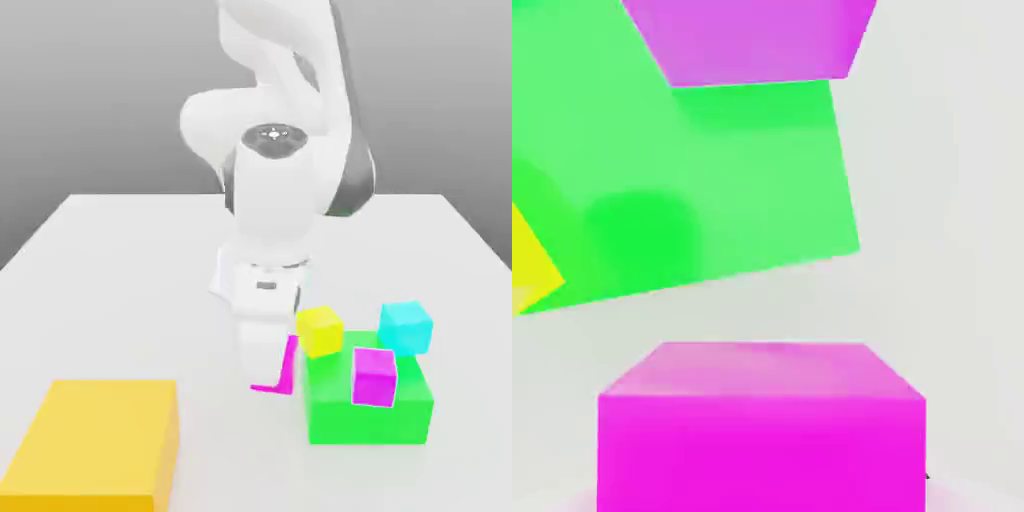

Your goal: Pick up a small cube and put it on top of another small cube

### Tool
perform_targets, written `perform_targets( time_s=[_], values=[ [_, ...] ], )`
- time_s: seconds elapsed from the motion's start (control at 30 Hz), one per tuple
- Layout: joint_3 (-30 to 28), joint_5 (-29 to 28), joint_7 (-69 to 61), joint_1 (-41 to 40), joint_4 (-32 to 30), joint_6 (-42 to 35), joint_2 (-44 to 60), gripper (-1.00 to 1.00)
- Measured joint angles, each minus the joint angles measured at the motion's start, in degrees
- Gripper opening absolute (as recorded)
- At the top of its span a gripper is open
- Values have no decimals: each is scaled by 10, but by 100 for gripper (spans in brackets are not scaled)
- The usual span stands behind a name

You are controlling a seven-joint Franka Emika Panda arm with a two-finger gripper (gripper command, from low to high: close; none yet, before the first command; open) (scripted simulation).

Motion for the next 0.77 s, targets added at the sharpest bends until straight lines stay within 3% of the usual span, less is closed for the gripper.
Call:
perform_targets(
  time_s=[0.43,0.63,0.67,0.77],
  values=[
    [109,14,232,6,-60,-204,-264,-100],
    [120,17,247,5,-92,-90,-184,-100],
    [121,17,247,5,-97,-69,-167,100],
    [121,17,247,5,-97,-69,-167,100]
  ],
)
